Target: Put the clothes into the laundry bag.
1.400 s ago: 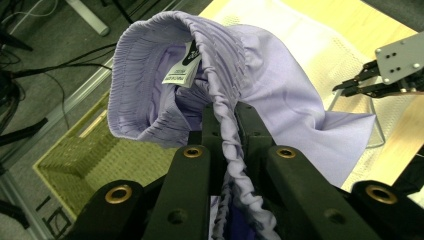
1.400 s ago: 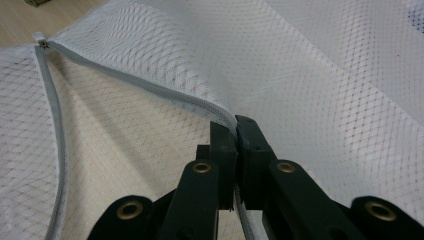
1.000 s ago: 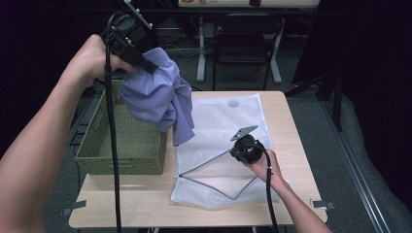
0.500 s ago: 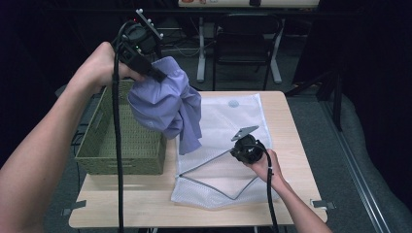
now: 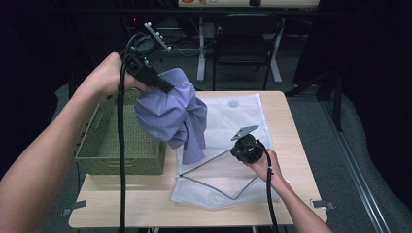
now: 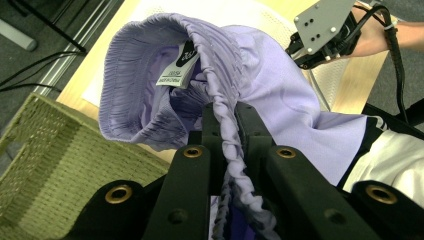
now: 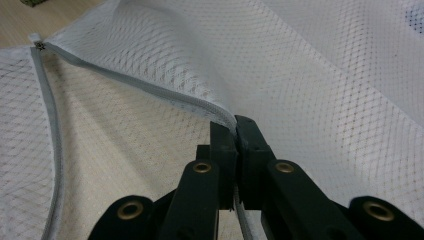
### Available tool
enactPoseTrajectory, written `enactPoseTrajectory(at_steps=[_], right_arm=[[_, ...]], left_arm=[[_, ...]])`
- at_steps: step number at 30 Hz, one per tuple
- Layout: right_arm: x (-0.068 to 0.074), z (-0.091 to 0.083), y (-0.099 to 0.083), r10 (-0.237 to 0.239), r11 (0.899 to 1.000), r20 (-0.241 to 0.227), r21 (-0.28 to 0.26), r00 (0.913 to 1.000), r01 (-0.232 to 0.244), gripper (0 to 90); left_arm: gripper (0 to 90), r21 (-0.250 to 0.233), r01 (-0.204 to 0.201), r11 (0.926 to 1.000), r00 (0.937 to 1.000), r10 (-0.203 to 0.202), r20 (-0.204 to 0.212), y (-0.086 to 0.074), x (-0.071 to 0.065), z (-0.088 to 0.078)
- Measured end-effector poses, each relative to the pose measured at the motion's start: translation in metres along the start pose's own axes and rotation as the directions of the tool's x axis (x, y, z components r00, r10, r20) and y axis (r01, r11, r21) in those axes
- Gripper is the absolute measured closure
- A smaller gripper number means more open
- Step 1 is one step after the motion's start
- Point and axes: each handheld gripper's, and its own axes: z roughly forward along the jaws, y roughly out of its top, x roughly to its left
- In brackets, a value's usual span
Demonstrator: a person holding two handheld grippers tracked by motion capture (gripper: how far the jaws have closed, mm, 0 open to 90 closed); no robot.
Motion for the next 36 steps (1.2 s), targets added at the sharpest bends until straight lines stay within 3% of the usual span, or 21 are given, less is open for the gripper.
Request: enactPoseTrajectory(at_steps=[10,14,19,28,36], right_arm=[[-0.001,-0.001,0.000,0.016,1.000,0.017,0.005,0.9997,-0.016,88.2],[-0.001,-0.001,0.000,0.011,1.000,0.021,-0.004,0.9997,-0.011,88.2],[-0.002,-0.001,0.000,0.029,1.000,0.024,-0.006,0.9993,-0.029,88.1],[-0.003,-0.001,0.001,0.047,0.999,0.023,-0.003,0.9986,-0.047,88.2],[-0.004,-0.002,0.001,0.065,0.998,0.027,-0.007,0.9976,-0.064,88.2]], left_arm=[[85.0,0.008,-0.023,0.9997,0.9992,0.023,0.034,-0.005,-0.009,0.011],[85.0,0.007,-0.018,0.9998,0.9974,0.018,0.070,-0.009,-0.011,0.023],[85.0,0.010,-0.046,0.9989,0.9949,0.045,0.090,-0.011,-0.017,0.033],[84.9,0.054,-0.083,0.9951,0.9891,0.076,0.127,-0.012,-0.032,0.057],[84.8,0.092,-0.090,0.9918,0.9844,0.074,0.159,-0.014,-0.036,0.080]])
